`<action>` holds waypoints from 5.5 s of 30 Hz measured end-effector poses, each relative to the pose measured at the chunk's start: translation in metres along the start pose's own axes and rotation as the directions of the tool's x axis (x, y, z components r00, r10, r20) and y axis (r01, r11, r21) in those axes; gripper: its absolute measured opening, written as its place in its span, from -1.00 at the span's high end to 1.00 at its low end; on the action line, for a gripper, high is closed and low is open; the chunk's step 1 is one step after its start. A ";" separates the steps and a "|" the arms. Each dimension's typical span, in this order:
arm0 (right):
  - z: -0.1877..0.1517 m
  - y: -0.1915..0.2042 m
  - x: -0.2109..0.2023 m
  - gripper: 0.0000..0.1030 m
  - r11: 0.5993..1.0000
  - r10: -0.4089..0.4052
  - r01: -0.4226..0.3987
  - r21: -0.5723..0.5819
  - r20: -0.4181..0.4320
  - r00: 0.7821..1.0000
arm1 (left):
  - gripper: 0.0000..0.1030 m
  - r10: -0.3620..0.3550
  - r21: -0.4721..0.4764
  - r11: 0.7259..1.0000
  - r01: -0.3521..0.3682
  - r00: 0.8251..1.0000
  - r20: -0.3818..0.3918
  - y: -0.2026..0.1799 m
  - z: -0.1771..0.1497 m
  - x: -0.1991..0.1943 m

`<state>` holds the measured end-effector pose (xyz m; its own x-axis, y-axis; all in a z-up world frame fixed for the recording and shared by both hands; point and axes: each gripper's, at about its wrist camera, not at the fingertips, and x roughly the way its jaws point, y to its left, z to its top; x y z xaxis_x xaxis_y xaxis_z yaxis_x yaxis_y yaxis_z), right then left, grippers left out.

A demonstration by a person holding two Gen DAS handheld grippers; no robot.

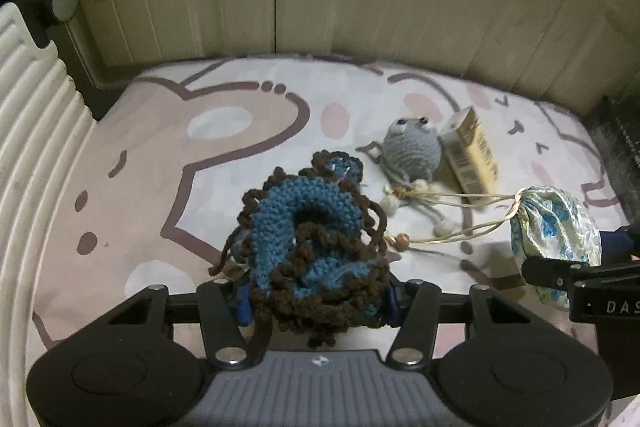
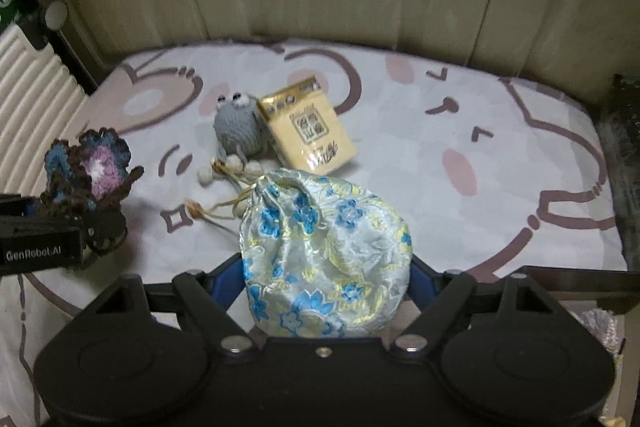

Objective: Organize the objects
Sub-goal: 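Lift the floral pouch and crochet bag and carry them over the black box, then lower the floral pouch and crochet bag into the box and open both grippers, then withdraw both tools from the box toward the grey crochet mouse and tissue pack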

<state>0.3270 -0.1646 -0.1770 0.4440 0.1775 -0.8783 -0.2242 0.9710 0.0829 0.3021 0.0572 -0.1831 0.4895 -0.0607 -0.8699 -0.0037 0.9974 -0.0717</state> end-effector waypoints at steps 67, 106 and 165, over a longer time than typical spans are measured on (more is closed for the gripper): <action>-0.099 -0.230 -0.108 -0.61 0.773 -0.146 0.086 0.628 0.044 0.988 | -0.10 -0.442 0.276 0.872 0.405 0.893 0.085 -0.226 -0.028 -0.089; -0.088 -0.238 -0.129 -0.47 0.804 -0.207 0.114 0.583 0.096 0.974 | -0.43 -0.443 0.099 0.891 0.442 0.896 -0.016 -0.269 -0.024 -0.023; -0.117 -0.167 -0.188 -1.00 0.905 -0.324 0.257 0.340 0.157 0.933 | -1.00 -0.134 0.129 0.985 0.118 0.984 0.121 -0.179 -0.020 -0.107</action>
<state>0.1799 -0.3787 -0.0810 0.6228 -0.1237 -0.7725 0.2060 0.9785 0.0094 0.2333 -0.1156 -0.0869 0.5878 -0.1884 -0.7867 0.1664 0.9799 -0.1104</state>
